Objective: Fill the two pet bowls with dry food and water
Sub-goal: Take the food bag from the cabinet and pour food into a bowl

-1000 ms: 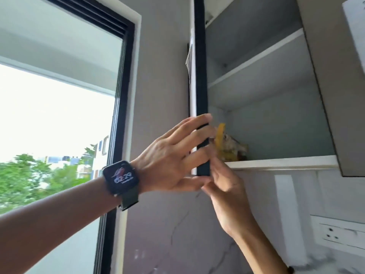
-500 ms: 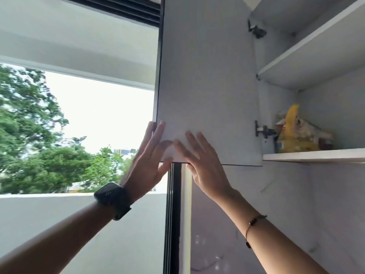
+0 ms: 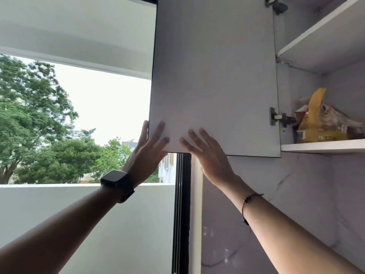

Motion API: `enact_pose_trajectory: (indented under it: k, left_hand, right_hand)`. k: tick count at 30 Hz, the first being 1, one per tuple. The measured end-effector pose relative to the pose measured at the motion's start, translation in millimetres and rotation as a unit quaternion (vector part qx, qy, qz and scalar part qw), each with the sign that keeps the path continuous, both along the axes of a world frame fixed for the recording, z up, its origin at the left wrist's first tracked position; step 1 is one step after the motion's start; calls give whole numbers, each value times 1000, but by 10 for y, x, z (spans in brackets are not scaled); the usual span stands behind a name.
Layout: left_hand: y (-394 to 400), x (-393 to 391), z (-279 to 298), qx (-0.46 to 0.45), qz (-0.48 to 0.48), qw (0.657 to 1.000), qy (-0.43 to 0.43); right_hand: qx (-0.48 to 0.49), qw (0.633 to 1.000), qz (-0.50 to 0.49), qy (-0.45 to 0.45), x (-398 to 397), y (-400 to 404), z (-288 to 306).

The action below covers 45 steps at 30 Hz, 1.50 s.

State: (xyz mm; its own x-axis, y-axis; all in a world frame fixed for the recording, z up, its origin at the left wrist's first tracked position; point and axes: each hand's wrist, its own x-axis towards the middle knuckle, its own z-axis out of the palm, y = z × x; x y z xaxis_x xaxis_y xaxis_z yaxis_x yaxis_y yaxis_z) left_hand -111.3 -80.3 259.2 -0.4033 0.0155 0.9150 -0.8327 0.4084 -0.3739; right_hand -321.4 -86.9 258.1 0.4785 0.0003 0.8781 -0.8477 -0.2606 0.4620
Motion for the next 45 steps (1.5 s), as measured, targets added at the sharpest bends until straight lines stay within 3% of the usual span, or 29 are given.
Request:
enact_pose_trajectory:
  k: [11, 16, 20, 25, 30, 34, 35, 38, 41, 42, 44, 45]
  left_hand:
    - [-84, -515, -233, -18, 32, 993, 116]
    - [71, -1181, -197, 63, -61, 993, 81]
    - [224, -1704, -90, 141, -195, 966, 100]
    - [639, -2478, -111, 253, -385, 883, 88]
    - [1211, -3245, -148, 323, -495, 807, 14]
    - [1808, -3752, -231, 348, -602, 718, -34]
    - [1948, -3851, -252, 360, -625, 691, -48]
    - [2377, -4074, -282, 426, -696, 574, -61]
    - [2668, -4127, -238, 518, -756, 397, 39]
    - [2721, -4136, -219, 541, -765, 340, 77]
    - [2811, -4131, -185, 565, -775, 251, 130]
    - [2855, -4118, -180, 569, -779, 220, 147]
  right_hand:
    - [65, 997, -13, 35, -225, -70, 111]
    - [68, 995, -55, 37, -563, 262, 185]
    - [51, 985, -160, 30, -1076, 761, 152]
    - [25, 920, -387, 64, -1756, 1643, 246]
    - [56, 785, -611, 90, -2213, 2585, 387]
    - [123, 627, -764, 84, -2389, 3264, 492]
    - [137, 607, -776, 101, -2406, 3379, 501]
    - [164, 576, -782, 174, -2454, 3552, 548]
    - [196, 560, -772, 229, -2445, 3562, 699]
    - [234, 536, -781, 221, -2400, 3552, 729]
    - [275, 516, -786, 201, -2291, 3533, 807]
    - [282, 536, -771, 198, -2267, 3534, 822]
